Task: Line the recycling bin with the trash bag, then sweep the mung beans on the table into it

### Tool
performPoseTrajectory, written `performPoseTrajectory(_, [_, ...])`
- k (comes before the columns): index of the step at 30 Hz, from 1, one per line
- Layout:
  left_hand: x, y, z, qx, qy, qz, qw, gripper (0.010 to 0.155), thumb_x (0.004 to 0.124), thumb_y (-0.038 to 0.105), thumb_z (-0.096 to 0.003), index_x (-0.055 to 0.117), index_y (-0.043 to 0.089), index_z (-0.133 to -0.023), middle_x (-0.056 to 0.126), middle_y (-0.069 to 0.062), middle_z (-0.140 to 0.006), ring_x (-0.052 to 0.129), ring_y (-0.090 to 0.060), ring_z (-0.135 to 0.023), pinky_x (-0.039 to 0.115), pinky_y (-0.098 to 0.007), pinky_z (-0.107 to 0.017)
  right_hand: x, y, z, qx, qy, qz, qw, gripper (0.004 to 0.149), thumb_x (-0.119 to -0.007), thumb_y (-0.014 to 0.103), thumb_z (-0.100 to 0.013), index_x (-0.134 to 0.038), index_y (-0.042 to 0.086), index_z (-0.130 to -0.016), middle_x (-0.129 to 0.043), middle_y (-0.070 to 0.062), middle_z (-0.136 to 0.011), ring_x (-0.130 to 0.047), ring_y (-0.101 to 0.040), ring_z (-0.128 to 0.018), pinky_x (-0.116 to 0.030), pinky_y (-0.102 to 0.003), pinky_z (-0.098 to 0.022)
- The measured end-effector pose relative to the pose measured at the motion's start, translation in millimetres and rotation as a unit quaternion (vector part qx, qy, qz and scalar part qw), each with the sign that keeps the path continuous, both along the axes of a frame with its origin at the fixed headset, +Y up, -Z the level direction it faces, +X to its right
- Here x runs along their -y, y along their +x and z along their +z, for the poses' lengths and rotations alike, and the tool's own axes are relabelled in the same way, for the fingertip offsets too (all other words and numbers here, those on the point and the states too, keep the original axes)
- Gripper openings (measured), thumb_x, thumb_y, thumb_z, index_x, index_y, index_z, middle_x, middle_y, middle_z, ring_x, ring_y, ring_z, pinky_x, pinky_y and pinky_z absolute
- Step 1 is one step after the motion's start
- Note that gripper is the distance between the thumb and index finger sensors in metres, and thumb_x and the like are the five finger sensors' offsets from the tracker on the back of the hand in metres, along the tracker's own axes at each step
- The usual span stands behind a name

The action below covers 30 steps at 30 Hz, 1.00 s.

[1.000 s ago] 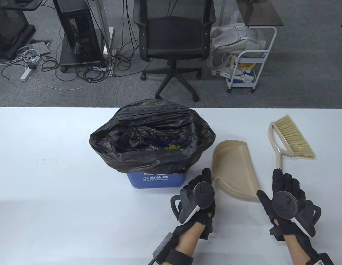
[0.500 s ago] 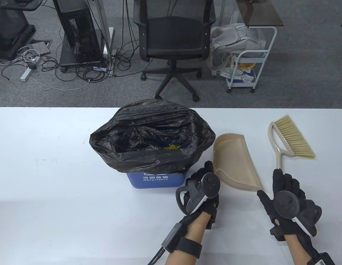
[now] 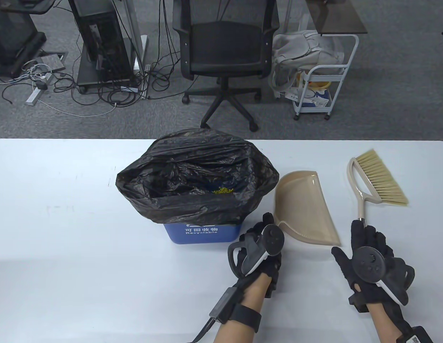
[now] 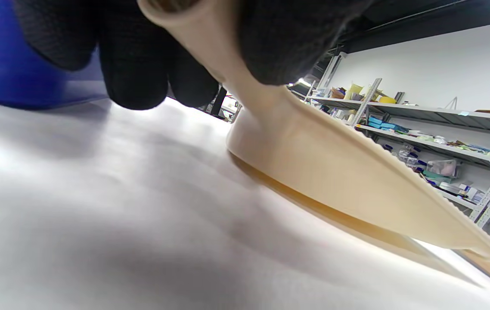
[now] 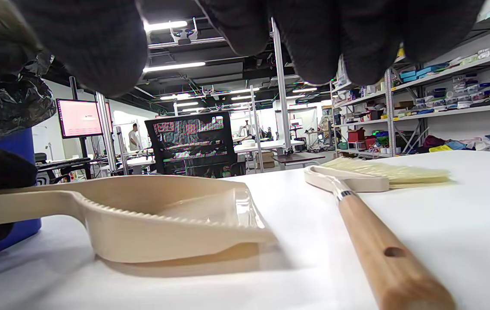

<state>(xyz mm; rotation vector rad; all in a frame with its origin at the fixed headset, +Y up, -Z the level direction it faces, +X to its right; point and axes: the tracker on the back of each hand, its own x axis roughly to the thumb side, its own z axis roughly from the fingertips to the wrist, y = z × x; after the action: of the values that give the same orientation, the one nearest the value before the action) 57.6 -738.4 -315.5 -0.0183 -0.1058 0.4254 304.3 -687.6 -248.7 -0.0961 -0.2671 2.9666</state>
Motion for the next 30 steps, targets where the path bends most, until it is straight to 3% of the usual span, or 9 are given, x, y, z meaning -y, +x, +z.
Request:
performPoseTrajectory(14, [-5,-6,5,0.036,0.031,-0.014,0.999,0.07,0.086,0.029,-0.0486,0.063,0.005,-0.11,0.077,-0.029,-0.104,0.08,-0.063,-0.089,0.066,-0.075,-0.063,0,-1,-1,0.002,-0.007,0.0,1.0,0.088,-0.075,0.054,-0.048,-0.049,0.001,-0.114,-0.063,-0.041,-0.103,-0.066,-0.066,-0.092,-0.059,-0.073,-0.061])
performPoseTrajectory(23, [-20,-26,24,0.094,0.041,-0.046,0.994,0.073,0.086,0.035,-0.0486,0.064,0.005,-0.111,0.074,-0.03,-0.107,0.075,-0.064,-0.092,0.063,-0.076,-0.064,1,-1,-1,0.004,-0.011,0.002,1.0,0.088,-0.075,0.054,-0.048,-0.051,0.001,-0.113,-0.063,-0.041,-0.103,-0.066,-0.066,-0.092,-0.059,-0.074,-0.061])
performPoseTrajectory(30, [-29,-47,44,0.13,0.055,-0.014,0.99,0.073,0.086,0.036,-0.0488,0.064,0.004,-0.111,0.074,-0.031,-0.107,0.075,-0.065,-0.092,0.062,-0.077,-0.064,0,-1,-2,0.004,-0.01,0.005,1.0,0.088,-0.075,0.054,-0.048,-0.051,0.001,-0.113,-0.063,-0.041,-0.103,-0.066,-0.066,-0.092,-0.059,-0.074,-0.061])
